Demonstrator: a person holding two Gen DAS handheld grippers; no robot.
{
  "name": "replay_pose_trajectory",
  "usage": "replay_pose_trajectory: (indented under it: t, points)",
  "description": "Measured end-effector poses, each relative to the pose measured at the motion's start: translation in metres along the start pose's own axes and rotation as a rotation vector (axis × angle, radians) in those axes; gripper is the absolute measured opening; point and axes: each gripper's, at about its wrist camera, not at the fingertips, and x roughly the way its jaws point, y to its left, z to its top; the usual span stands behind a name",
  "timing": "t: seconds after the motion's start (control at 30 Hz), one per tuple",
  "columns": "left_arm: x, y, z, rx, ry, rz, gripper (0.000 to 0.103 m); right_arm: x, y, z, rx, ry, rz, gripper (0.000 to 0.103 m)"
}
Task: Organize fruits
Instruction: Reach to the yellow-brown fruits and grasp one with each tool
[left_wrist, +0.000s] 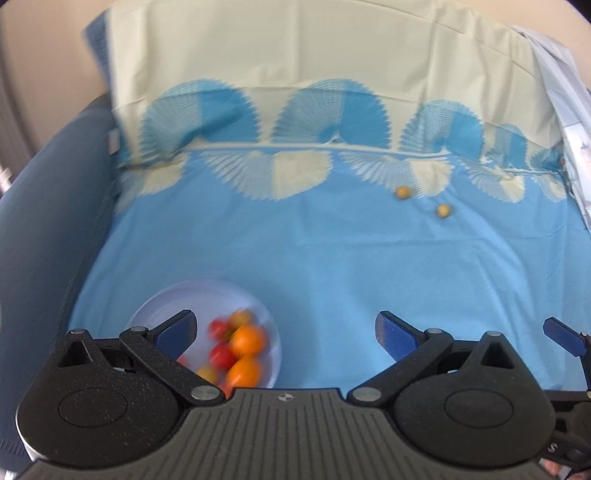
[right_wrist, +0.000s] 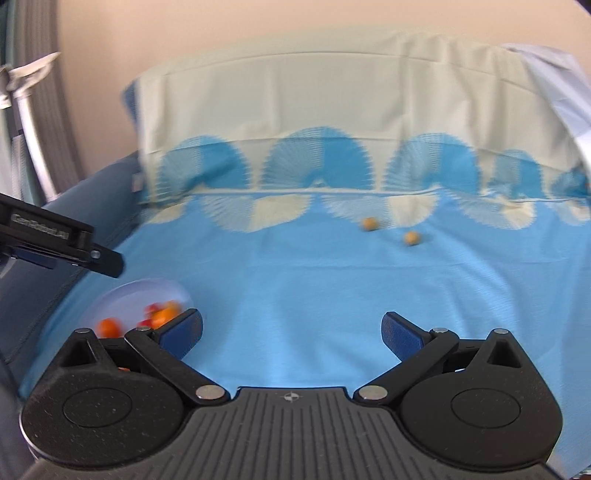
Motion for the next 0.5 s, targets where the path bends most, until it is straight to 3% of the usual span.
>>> replay_pose_trajectory:
  t: [0.23,0.5]
  points:
    - [0.082,-0.077,0.068,0.095,-0.031,-0.064,0.103,0.066,-0.084,0.019,0.100,-0.029,-0.201,0.102]
    - [0.226,-0.140,0.133,0.125,0.041,-0.132,0.103,0.181,-0.153,0.038,0.090,-0.005,-0.249,0.102]
